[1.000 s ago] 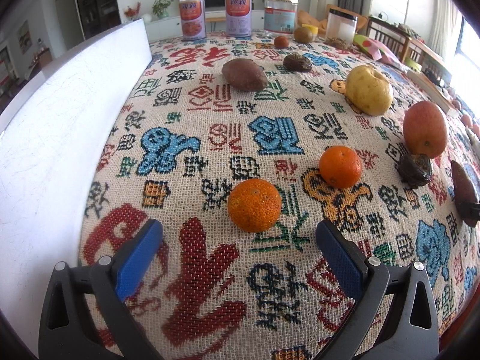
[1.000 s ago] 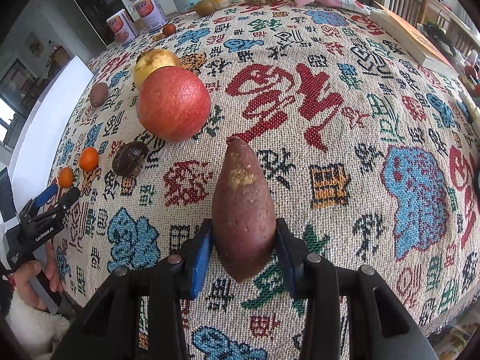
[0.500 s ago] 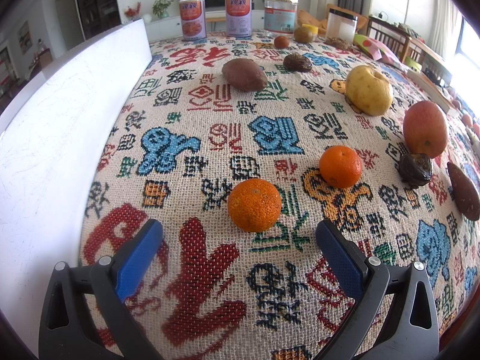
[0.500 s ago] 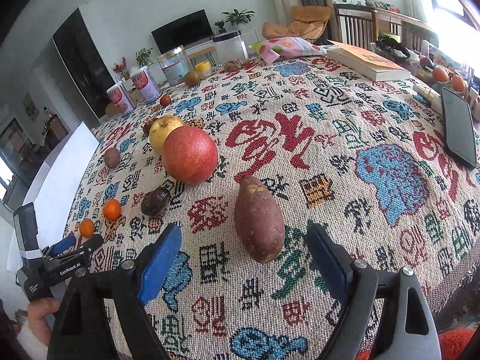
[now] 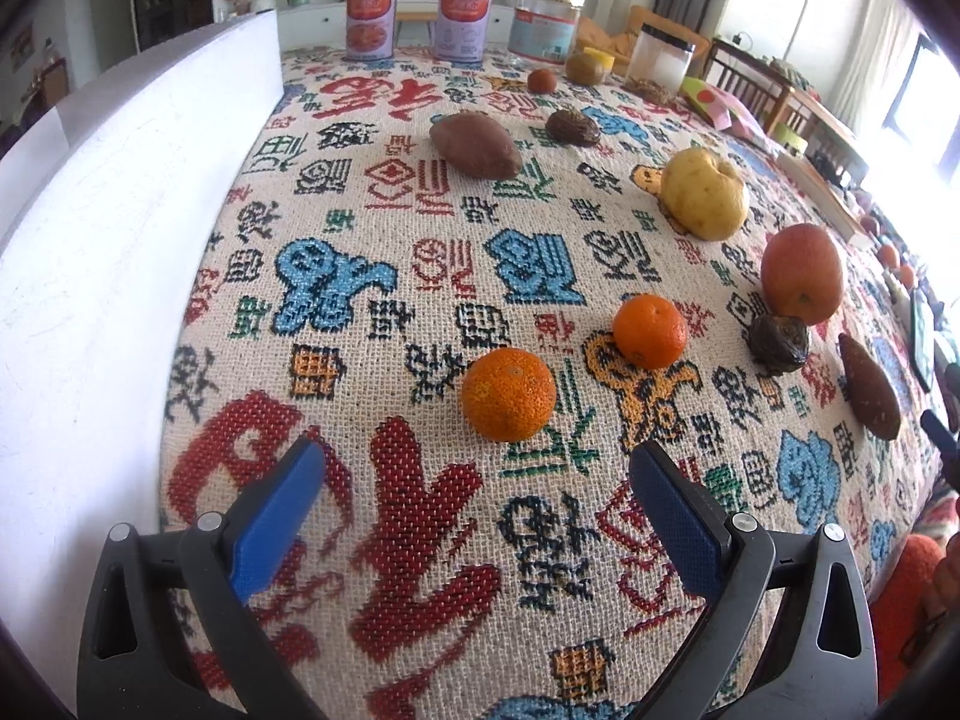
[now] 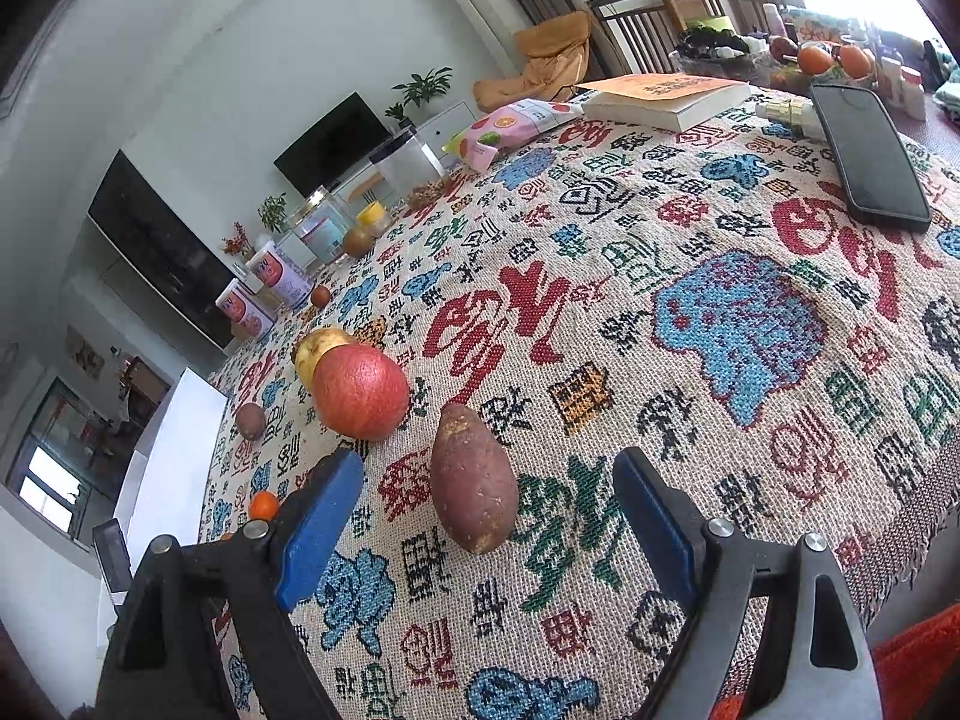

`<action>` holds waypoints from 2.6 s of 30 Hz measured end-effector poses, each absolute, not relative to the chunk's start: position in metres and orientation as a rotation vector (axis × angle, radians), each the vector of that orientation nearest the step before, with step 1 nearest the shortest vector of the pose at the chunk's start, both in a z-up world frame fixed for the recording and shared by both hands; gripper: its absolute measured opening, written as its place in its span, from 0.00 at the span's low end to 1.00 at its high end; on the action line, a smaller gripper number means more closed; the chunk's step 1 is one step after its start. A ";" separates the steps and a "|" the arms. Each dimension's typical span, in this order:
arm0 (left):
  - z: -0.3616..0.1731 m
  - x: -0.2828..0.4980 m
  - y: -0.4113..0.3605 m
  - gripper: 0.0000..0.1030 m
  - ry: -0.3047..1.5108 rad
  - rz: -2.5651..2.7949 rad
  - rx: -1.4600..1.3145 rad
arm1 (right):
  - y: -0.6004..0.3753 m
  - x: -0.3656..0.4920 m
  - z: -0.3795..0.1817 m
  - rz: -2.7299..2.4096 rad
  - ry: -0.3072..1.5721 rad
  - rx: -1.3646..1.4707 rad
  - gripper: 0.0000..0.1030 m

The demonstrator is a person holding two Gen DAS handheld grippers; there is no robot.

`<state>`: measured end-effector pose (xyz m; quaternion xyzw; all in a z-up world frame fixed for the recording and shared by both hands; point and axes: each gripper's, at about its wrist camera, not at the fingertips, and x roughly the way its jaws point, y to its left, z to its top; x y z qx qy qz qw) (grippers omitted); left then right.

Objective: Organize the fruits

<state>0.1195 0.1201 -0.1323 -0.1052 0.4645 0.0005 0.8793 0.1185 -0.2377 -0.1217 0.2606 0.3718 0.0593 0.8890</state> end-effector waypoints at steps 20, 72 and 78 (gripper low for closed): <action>-0.115 0.117 0.094 0.27 0.938 -0.052 -0.202 | -0.192 0.191 -0.127 0.197 1.147 0.224 0.71; -0.026 0.056 0.177 0.92 0.766 0.143 -0.236 | -0.034 0.152 -0.050 0.428 0.765 0.137 0.94; -0.071 0.109 0.091 0.93 0.854 0.003 -0.208 | -0.197 0.207 -0.123 -0.096 0.934 0.162 0.95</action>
